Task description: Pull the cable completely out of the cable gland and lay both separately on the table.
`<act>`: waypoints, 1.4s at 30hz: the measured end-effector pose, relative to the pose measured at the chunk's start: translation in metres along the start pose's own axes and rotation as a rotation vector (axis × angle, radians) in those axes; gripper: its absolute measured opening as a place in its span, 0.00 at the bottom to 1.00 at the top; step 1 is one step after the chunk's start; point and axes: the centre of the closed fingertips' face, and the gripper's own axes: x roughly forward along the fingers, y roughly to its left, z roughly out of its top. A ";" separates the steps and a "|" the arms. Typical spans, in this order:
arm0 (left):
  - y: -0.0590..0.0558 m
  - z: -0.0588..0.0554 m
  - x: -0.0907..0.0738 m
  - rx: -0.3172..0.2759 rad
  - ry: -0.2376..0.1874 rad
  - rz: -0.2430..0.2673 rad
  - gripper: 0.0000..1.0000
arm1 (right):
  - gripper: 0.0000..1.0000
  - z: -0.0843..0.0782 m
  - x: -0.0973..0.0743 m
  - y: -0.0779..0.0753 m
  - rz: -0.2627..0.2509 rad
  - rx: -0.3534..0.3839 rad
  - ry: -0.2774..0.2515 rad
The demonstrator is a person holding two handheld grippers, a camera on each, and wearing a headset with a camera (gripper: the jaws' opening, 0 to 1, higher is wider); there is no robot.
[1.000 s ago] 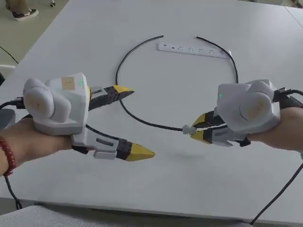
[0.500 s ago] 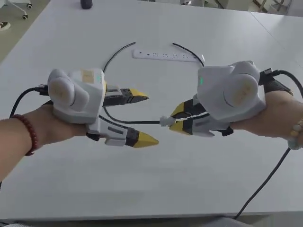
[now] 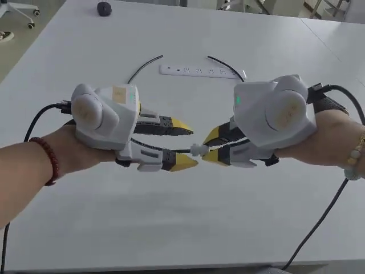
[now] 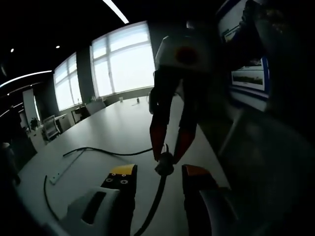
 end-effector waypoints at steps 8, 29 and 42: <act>-0.001 0.001 -0.001 0.004 -0.008 -0.009 0.28 | 0.08 0.003 0.002 -0.001 0.013 0.006 -0.012; -0.012 0.012 0.000 0.047 -0.044 -0.048 0.18 | 0.08 0.007 -0.013 0.003 0.027 0.050 -0.060; -0.012 0.021 -0.003 0.109 -0.046 -0.029 0.17 | 0.08 0.012 -0.021 0.002 0.019 0.040 -0.080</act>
